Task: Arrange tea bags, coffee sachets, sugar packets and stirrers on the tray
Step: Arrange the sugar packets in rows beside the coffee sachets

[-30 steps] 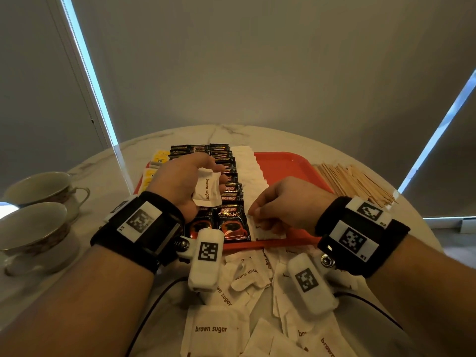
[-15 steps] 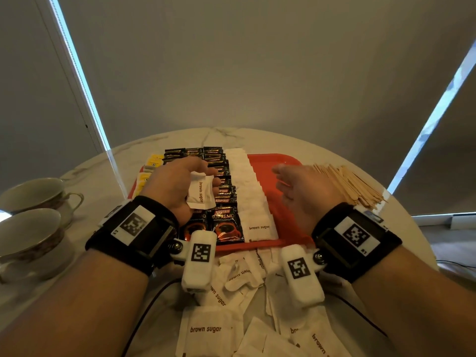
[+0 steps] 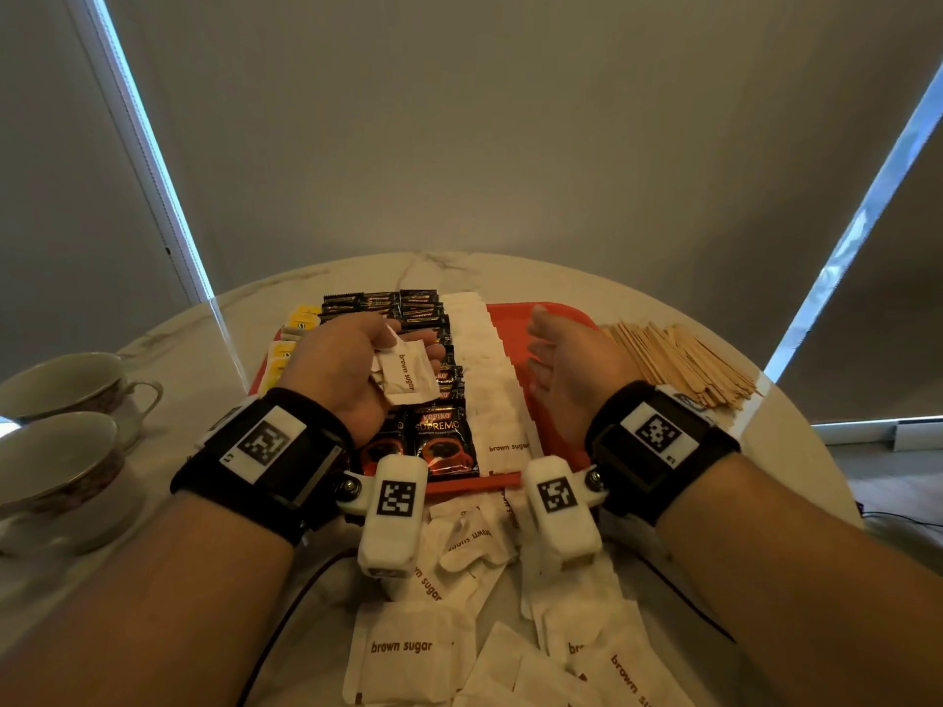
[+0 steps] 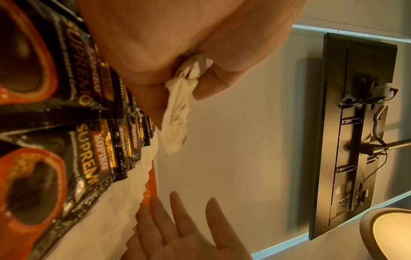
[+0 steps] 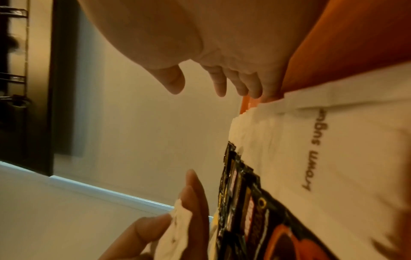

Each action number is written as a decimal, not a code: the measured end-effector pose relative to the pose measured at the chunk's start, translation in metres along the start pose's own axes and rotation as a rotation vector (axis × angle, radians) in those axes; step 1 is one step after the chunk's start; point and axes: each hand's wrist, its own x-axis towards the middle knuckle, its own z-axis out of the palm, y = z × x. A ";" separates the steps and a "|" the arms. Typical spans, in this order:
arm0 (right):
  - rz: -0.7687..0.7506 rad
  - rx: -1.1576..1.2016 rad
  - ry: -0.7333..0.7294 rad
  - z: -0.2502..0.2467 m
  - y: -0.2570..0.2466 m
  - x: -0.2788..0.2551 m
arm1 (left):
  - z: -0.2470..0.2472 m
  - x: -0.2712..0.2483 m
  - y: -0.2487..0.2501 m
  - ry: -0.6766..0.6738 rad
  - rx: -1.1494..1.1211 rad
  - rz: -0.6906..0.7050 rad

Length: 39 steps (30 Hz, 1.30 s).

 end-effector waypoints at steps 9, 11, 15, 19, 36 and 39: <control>-0.089 -0.194 0.053 0.014 -0.018 0.011 | 0.003 0.006 0.000 -0.020 -0.011 0.022; -0.183 -0.216 -0.005 0.024 -0.022 0.009 | 0.002 0.008 0.000 -0.006 -0.057 0.047; -0.153 -0.309 -0.330 0.048 -0.023 0.001 | -0.002 0.011 0.003 0.024 -0.159 0.135; -0.154 -0.321 -0.396 0.057 -0.016 0.001 | -0.005 0.013 0.003 0.027 -0.169 0.188; -0.189 -0.152 -0.327 0.038 -0.004 0.008 | -0.004 0.002 0.003 0.097 0.101 0.161; -0.236 -0.211 -0.301 0.035 -0.007 0.012 | -0.003 0.001 0.003 0.110 0.074 0.132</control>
